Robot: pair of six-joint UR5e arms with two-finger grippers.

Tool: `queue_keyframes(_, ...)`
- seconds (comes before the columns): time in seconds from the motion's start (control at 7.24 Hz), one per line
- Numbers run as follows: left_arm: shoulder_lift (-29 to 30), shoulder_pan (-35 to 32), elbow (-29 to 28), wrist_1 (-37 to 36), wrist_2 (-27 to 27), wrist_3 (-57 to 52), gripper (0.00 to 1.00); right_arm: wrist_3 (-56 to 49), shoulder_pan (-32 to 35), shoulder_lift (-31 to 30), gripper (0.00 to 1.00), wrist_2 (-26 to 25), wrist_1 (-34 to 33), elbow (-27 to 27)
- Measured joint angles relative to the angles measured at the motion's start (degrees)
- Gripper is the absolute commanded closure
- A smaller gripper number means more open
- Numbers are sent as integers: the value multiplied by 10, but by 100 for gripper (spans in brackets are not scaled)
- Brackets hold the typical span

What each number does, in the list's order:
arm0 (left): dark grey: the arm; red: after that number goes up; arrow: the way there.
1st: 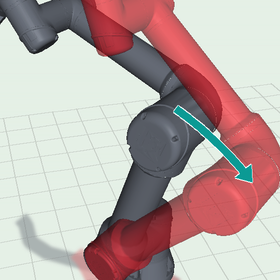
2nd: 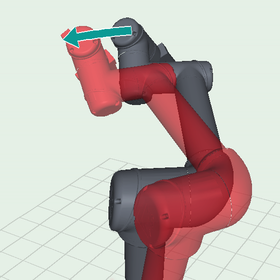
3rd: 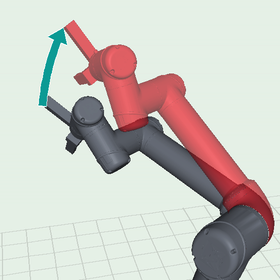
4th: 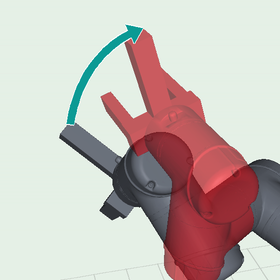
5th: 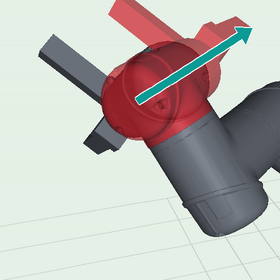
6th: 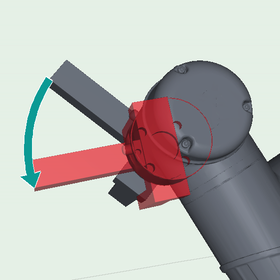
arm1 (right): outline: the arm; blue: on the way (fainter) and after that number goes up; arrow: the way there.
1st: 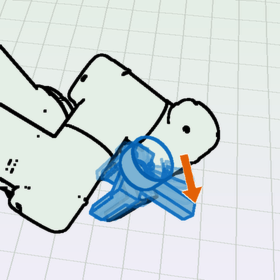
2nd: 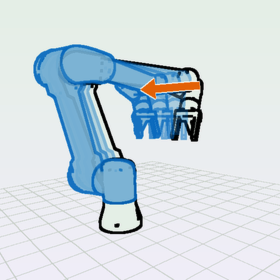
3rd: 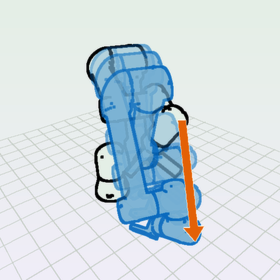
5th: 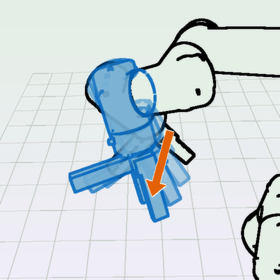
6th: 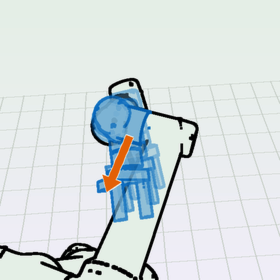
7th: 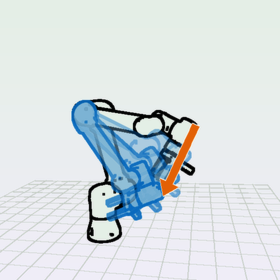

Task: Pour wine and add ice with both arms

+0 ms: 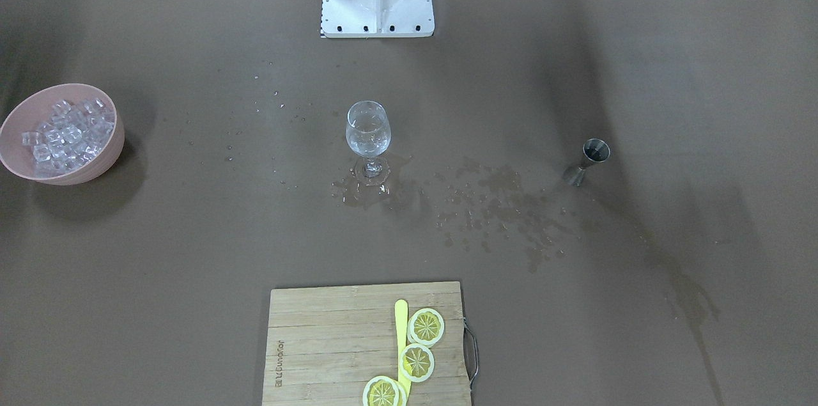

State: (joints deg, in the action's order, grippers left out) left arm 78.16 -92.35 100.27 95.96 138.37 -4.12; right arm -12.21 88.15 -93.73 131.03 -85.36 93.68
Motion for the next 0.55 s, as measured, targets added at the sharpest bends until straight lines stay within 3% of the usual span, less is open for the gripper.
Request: queue_keyframes(0.55,2,1,10,3,7,-1,2,3,-1,3,0,11,0,1)
